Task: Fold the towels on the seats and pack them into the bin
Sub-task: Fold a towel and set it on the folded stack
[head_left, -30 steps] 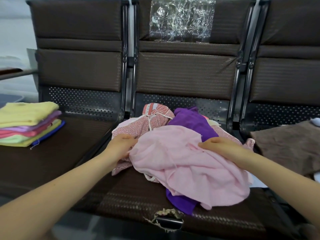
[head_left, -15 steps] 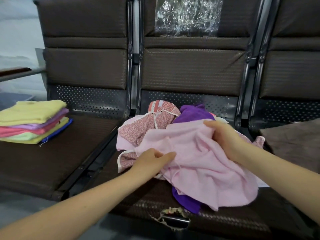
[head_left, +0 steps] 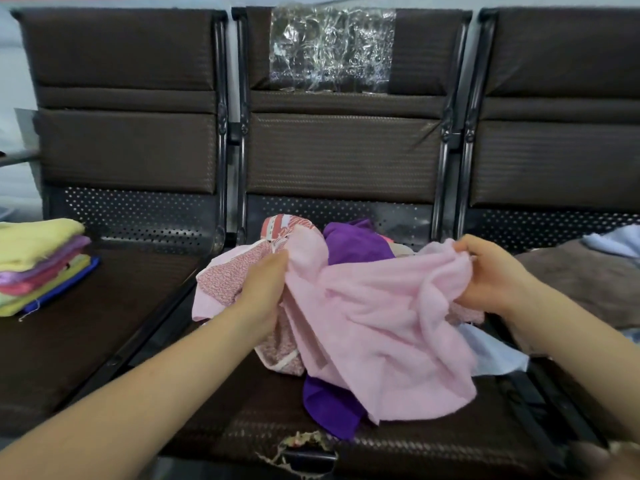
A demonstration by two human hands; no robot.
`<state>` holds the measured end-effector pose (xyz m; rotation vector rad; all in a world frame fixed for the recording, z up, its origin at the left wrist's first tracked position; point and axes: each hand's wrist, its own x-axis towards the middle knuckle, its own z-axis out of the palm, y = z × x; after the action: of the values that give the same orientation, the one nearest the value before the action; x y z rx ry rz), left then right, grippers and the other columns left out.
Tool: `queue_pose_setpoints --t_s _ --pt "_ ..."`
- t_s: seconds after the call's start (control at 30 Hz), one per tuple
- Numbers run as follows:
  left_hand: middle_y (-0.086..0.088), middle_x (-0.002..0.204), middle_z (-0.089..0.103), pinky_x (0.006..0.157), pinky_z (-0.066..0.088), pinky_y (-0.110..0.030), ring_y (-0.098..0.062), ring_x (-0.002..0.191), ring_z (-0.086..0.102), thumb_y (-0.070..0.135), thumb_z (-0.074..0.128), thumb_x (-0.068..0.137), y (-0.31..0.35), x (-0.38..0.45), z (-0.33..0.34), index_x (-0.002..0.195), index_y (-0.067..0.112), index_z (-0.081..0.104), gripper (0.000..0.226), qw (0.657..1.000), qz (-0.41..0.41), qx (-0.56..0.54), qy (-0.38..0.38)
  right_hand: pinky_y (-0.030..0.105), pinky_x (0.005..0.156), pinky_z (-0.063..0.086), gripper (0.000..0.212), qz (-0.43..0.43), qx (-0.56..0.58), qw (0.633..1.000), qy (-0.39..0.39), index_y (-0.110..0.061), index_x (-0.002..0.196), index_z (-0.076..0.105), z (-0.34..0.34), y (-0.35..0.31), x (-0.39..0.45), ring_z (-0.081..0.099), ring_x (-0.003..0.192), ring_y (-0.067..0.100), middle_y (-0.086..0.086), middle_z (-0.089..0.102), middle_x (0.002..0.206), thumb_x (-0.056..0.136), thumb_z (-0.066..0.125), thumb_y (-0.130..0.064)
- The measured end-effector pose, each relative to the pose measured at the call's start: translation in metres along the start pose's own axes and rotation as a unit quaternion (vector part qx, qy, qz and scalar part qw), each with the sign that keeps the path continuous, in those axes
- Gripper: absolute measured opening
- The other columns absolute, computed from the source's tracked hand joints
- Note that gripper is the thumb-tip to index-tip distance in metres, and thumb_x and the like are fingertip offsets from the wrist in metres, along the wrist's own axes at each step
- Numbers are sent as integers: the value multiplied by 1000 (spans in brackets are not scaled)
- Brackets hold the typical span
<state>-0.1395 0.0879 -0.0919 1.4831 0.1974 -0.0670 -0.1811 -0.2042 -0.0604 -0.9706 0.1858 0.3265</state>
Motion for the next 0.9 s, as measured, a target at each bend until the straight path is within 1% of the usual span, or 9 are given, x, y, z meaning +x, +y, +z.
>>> queue_pose_setpoints --t_s 0.07,0.2,0.37,0.47,0.53,0.6,0.7,0.8,0.9 --pt "-14 98 66 77 51 -36 -27 88 61 18 49 94 1 11 -16 104 4 62 21 996 -71 -41 23 31 62 57 58 59 -117 991 27 -2 83 72 -8 6 3 69 68 23 12 71 80 30 92 -13" --pt "-13 115 67 90 50 -36 -29 106 62 35 53 96 -9 19 -37 116 9 64 35 991 -126 14 -30 41 96 49 86 157 -252 951 82 -4 112 67 -26 16 10 66 97 26 15 69 112 35 99 -26" --pt "-7 118 66 100 47 -35 -21 107 63 94 56 42 -19 8 -40 121 10 62 116 967 -94 215 -100 43 98 48 73 94 -307 940 113 4 121 63 -18 15 8 64 101 30 20 67 117 63 86 -35" --pt "0 95 62 73 43 -24 -15 91 56 70 59 69 -21 -1 -45 92 16 65 59 837 0 517 -178 26 59 56 38 5 -282 951 128 5 114 65 -8 14 6 68 72 21 20 70 98 91 60 -25" --pt "-3 87 57 67 36 -27 -20 87 53 51 59 86 -10 -6 -44 78 12 60 40 807 30 561 -183 27 60 56 34 -64 -253 956 132 5 111 65 -3 10 8 68 75 21 22 70 97 93 56 -24" --pt "-4 103 60 77 40 -27 -23 102 56 42 54 94 6 0 -43 101 8 65 36 843 37 514 -158 32 73 54 32 -126 -227 954 149 1 108 66 3 4 11 66 86 24 22 68 102 92 57 -26" --pt "-4 110 63 76 49 -27 -19 96 60 34 54 96 48 18 -36 113 6 62 34 964 6 237 -119 31 70 53 24 -194 -169 953 161 -10 96 66 25 -22 18 67 81 21 12 69 89 87 63 -33" --pt "-12 95 62 64 47 -28 -19 73 57 27 54 97 89 55 -20 104 1 61 28 984 27 146 -99 30 67 47 13 -249 -137 943 172 -17 78 66 45 -56 33 60 76 17 1 63 78 76 71 -29" --pt "-12 104 64 71 47 -30 -23 83 58 29 55 95 124 90 7 121 -3 56 40 986 71 145 -51 19 61 47 12 -285 -173 909 248 -17 81 71 60 -84 50 57 66 10 -3 64 74 81 68 -29"
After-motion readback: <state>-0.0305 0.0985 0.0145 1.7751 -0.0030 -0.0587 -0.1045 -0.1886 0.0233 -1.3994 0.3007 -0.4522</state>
